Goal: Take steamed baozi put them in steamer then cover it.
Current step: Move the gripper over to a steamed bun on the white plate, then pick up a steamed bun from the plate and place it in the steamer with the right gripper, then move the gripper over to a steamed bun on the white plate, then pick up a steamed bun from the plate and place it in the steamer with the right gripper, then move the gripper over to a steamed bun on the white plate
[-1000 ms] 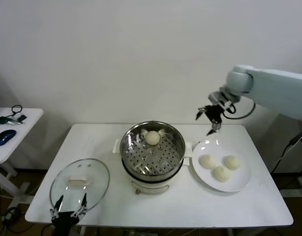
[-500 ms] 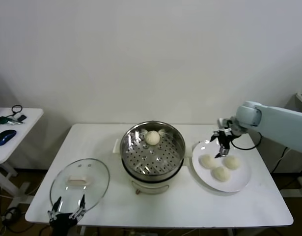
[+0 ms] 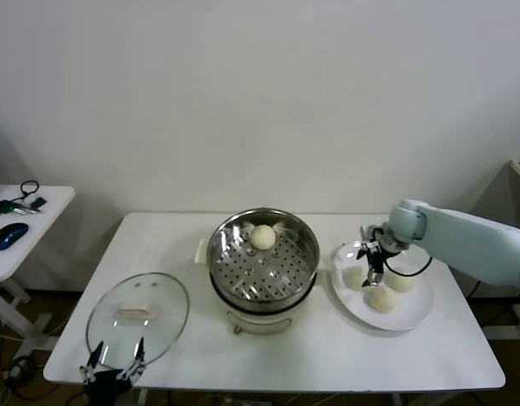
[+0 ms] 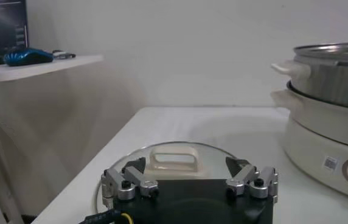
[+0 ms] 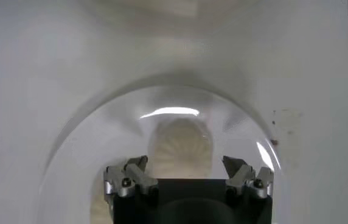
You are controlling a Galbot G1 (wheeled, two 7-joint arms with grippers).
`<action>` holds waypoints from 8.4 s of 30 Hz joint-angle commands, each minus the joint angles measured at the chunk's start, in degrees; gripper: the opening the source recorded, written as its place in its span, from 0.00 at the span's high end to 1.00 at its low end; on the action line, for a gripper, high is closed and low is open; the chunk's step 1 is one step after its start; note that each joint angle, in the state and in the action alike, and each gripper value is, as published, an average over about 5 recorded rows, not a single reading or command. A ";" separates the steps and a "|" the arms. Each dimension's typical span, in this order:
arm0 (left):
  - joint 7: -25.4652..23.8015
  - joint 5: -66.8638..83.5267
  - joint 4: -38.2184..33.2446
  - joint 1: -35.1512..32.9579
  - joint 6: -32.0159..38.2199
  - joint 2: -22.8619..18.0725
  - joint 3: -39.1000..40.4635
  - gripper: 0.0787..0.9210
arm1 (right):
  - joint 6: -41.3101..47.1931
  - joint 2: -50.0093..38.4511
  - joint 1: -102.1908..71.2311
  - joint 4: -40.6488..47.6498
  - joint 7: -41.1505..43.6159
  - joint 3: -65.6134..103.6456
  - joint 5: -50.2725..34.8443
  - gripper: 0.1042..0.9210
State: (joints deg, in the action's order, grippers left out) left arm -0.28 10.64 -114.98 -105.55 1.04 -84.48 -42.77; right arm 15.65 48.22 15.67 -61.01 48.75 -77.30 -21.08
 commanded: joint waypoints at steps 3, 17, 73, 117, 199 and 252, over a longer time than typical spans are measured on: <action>0.04 0.06 0.32 0.18 0.06 0.13 -0.12 0.12 | 0.97 2.12 -4.48 3.44 -0.47 3.59 2.53 0.14; 0.04 0.08 0.10 0.57 -0.06 0.09 -0.10 0.12 | 0.60 1.27 -2.65 2.63 0.94 4.68 1.45 0.38; 0.16 1.08 0.23 2.70 -0.58 0.97 -0.21 0.12 | 17.09 32.63 18.08 -10.70 -16.26 -12.47 -27.35 0.36; 0.01 0.90 0.26 4.29 -0.91 1.02 0.00 0.12 | 1.21 -21.00 22.35 -23.53 3.31 -20.00 -1.85 0.12; 0.52 -1.57 0.34 2.99 -1.16 -0.21 -0.41 0.12 | -40.12 19.56 36.82 -37.90 10.52 -5.61 18.68 0.28; 0.65 -1.12 -0.04 4.28 -2.06 -0.10 -0.61 0.12 | -18.53 -4.71 38.01 -2.49 18.25 -22.41 -5.22 0.12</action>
State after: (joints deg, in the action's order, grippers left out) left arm 0.44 9.51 -114.89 -101.44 -0.93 -84.84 -43.44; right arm -13.59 54.66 51.73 -72.47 63.29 -92.24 -18.18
